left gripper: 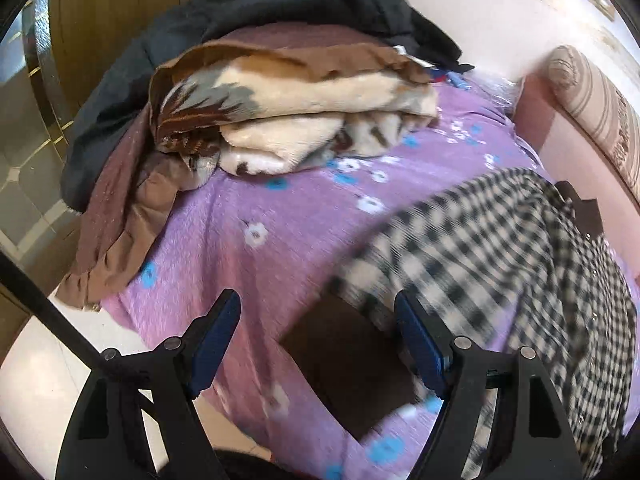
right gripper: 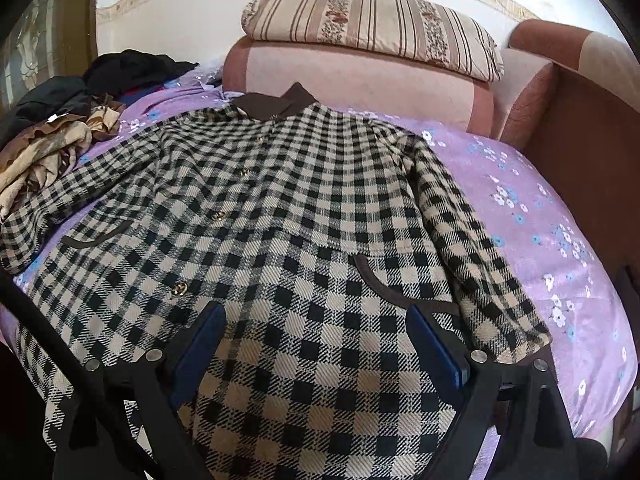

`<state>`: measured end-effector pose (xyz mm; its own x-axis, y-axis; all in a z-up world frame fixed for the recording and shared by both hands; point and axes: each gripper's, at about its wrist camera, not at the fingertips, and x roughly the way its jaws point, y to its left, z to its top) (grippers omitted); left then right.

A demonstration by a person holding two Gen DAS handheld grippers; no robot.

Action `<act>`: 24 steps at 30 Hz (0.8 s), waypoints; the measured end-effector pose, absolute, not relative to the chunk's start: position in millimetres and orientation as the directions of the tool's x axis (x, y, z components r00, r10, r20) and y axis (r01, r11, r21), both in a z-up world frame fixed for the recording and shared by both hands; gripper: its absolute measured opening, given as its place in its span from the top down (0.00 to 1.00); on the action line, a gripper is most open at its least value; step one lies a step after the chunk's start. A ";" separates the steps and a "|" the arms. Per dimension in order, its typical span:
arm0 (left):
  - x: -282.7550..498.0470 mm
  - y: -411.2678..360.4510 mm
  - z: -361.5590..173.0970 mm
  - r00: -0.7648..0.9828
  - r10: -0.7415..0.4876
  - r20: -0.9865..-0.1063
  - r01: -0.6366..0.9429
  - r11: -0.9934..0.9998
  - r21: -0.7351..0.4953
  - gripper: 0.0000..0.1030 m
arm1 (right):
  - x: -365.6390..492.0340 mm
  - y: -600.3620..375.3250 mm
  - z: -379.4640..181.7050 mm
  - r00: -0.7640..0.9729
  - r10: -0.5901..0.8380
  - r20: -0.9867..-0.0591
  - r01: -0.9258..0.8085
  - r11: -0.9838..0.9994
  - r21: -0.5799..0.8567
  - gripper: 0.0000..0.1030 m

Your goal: Fold large clothes

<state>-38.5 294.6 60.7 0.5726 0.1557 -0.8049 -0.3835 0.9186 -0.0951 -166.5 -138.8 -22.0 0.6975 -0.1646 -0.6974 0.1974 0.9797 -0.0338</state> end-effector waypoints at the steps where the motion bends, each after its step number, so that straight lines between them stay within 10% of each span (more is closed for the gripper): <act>1: -33.8 299.5 58.0 0.573 0.141 -0.807 -0.372 0.922 -0.104 0.24 | -165.7 -139.0 -23.3 0.694 -0.164 -0.701 0.197 0.980 -0.034 0.09; 8: -11.0 300.2 30.2 0.545 -0.089 -0.834 -0.238 0.937 -0.256 0.25 | -163.0 -135.3 -28.2 0.683 -0.177 -0.708 0.193 0.979 -0.059 0.09; 11: -6.4 282.7 22.3 0.495 -0.125 -0.860 -0.179 0.954 -0.242 0.90 | -159.9 -136.5 -30.2 0.675 -0.188 -0.714 0.201 0.977 -0.067 0.09; 24: 75.2 319.9 113.7 0.543 0.280 -0.792 -0.354 0.931 0.086 0.90 | -156.4 -142.4 -36.4 0.665 -0.195 -0.721 0.213 0.975 -0.067 0.09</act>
<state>75.2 319.9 113.7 0.5430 0.2798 -0.7917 -0.3539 0.9313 0.0864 -156.4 -142.4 -36.4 0.6650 -0.1951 -0.7209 0.2130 0.9747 -0.0673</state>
